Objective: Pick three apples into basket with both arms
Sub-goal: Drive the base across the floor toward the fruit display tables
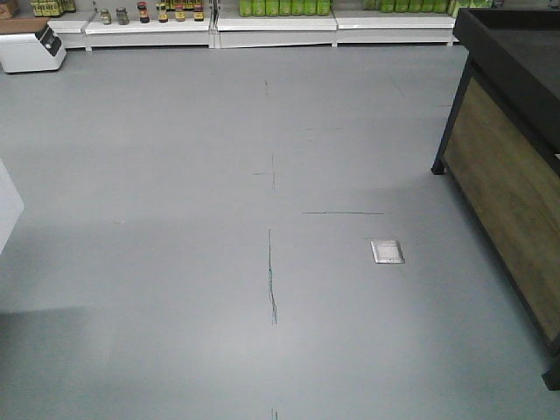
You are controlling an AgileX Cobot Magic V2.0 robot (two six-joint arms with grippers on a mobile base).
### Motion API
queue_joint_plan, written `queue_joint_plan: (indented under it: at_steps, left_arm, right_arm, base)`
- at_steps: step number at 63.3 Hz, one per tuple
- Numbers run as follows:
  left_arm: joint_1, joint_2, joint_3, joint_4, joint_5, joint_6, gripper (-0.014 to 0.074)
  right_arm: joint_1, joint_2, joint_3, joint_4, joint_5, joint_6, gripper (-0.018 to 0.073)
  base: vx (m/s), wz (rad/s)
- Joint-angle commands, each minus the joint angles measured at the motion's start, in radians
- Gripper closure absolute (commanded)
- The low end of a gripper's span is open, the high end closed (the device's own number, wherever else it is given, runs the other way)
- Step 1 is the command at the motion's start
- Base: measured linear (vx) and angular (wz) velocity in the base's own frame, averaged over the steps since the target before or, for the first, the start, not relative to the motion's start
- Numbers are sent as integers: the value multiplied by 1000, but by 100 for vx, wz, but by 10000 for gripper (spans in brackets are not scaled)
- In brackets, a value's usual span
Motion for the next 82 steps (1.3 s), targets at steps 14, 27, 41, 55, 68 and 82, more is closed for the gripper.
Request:
queue_joint_plan:
  at_steps: [14, 27, 41, 55, 68, 82]
  left_arm:
    - [-3, -13, 16, 0, -70, -8, 603]
    - [-3, -13, 16, 0, -70, -8, 603]
    - [-3, -13, 16, 0, -70, -8, 603]
    - [-3, -13, 16, 0, -70, -8, 603]
    - [-3, -13, 16, 0, -70, -8, 603]
    - [-3, -13, 16, 0, -70, -8, 603]
  right_arm:
    - [-3, -17, 11, -2, -76, -3, 568]
    - [-3, -17, 11, -2, -76, -3, 568]
    - [-3, -17, 11, -2, -76, -3, 568]
    - [-3, -17, 11, -2, -76, -3, 568]
    - [-3, -17, 11, -2, -76, -3, 568]
    - [-3, -17, 11, -2, -76, -3, 568]
  base:
    - [0, 0]
    - [0, 0]
    - [0, 0]
    - [0, 0]
    - [1, -1]
    - [6, -1]
